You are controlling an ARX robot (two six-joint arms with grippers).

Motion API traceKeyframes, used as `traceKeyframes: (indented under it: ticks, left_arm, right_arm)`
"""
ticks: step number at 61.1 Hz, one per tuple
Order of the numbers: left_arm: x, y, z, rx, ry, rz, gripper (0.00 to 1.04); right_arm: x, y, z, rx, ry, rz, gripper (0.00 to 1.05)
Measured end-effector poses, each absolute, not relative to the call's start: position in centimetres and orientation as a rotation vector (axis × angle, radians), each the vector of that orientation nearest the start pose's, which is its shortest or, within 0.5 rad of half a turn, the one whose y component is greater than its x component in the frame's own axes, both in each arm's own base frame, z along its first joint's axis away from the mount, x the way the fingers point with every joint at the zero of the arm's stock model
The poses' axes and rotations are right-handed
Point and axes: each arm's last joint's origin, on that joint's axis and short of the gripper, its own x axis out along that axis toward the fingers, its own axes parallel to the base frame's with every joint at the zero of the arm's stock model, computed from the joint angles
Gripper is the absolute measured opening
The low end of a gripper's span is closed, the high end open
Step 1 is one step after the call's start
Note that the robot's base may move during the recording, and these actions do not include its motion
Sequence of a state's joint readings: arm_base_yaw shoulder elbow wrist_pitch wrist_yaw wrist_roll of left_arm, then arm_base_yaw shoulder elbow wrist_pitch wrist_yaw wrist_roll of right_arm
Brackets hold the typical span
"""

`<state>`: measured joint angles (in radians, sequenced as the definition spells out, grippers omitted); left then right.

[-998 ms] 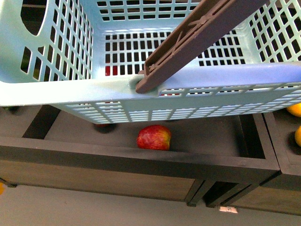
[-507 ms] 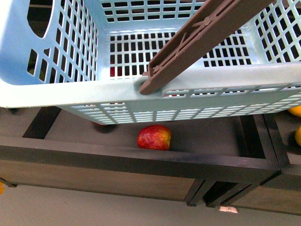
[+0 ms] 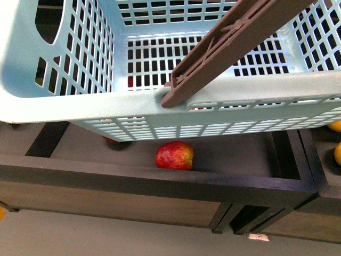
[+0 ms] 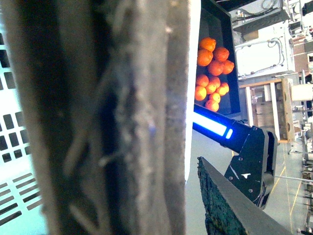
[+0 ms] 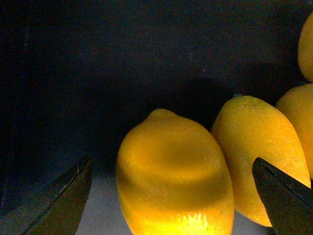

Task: Pick lemon and mango into basket

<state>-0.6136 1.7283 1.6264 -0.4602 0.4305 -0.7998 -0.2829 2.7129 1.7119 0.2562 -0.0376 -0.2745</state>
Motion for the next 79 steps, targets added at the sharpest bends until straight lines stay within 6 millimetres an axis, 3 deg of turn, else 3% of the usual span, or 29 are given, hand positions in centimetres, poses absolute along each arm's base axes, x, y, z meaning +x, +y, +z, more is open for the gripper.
traceKeyframes:
  ticks: [26, 46, 71, 79]
  left_arm:
    - [31.3, -23.5, 34.9, -0.651, 0.953, -0.721, 0.28]
    - [31.3, -23.5, 34.9, -0.651, 0.954, -0.722, 0.28]
    - [31.3, -23.5, 34.9, -0.651, 0.953, -0.721, 0.28]
    - [31.3, -23.5, 34.9, -0.651, 0.953, -0.721, 0.28]
  right_arm:
    - [50.5, -14.5, -3.2, -0.185, 0.806, -0.143, 0.96]
    - [49.9, -14.6, -3.7, -0.335, 0.851, -0.084, 0.96]
    - [48.9, -14.8, -4.0, -0.401, 0.901, -0.037, 0.96]
    - [48.7, -14.9, -4.1, -0.417, 0.915, -0.035, 0.91]
